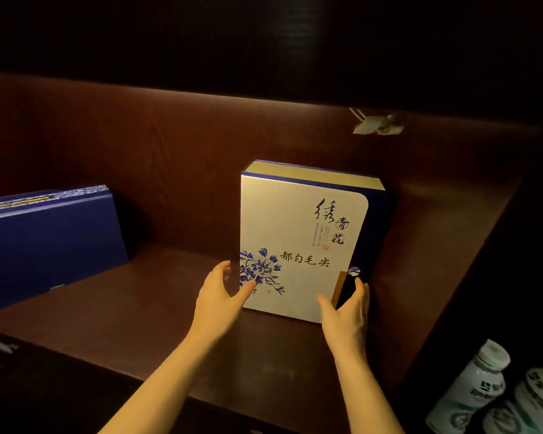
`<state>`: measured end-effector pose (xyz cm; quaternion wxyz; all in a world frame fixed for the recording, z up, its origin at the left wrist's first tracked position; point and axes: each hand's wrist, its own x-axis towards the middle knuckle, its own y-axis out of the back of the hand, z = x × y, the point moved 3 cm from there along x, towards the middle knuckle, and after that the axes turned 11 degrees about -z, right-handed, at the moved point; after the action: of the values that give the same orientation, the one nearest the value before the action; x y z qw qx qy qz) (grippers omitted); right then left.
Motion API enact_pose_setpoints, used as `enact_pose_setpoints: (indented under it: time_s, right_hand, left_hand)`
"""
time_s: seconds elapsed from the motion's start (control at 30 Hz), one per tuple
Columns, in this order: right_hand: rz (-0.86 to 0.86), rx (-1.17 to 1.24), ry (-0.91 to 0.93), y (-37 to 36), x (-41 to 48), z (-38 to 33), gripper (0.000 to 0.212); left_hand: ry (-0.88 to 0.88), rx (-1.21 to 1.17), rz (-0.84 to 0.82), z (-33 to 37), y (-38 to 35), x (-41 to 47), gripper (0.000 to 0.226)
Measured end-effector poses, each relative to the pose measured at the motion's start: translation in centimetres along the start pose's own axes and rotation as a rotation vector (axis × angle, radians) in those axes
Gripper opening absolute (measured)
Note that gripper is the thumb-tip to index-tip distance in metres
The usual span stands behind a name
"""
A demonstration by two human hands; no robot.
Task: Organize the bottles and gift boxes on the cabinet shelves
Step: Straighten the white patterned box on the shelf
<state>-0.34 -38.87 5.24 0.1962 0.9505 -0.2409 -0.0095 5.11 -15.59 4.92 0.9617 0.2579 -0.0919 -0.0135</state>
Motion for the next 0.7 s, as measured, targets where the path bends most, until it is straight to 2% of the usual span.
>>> enact_pose_setpoints:
  time_s: [0.1, 0.2, 0.23, 0.33, 0.37, 0.5, 0.7]
  right_hand:
    - [0.027, 0.005, -0.009, -0.3, 0.8, 0.1, 0.089]
    - [0.048, 0.019, -0.007, -0.4, 1.6, -0.1, 0.091]
    - [0.057, 0.024, -0.012, -0.4, 1.9, -0.1, 0.091]
    - [0.089, 0.033, -0.030, -0.4, 2.6, -0.3, 0.091]
    - [0.099, 0.034, -0.036, -0.4, 2.7, -0.4, 0.091]
    - [0.121, 0.038, -0.047, -0.6, 3.5, -0.4, 0.091]
    - [0.136, 0.063, -0.070, -0.8, 4.0, 0.2, 0.090]
  left_hand:
    - [0.021, -0.088, -0.051, 0.1, -0.6, 2.0, 0.091]
    - [0.023, -0.131, -0.083, 0.2, -1.2, 3.9, 0.095]
    - [0.018, -0.148, -0.087, 0.1, -1.5, 4.4, 0.090]
    - [-0.021, -0.205, -0.108, 0.1, -2.2, 5.7, 0.048]
    - [-0.031, -0.215, -0.114, 0.1, -2.4, 6.2, 0.041]
    - [-0.025, -0.229, -0.117, -0.3, -2.9, 7.8, 0.038]
    - [0.015, -0.259, -0.132, -0.9, -3.4, 9.2, 0.051]
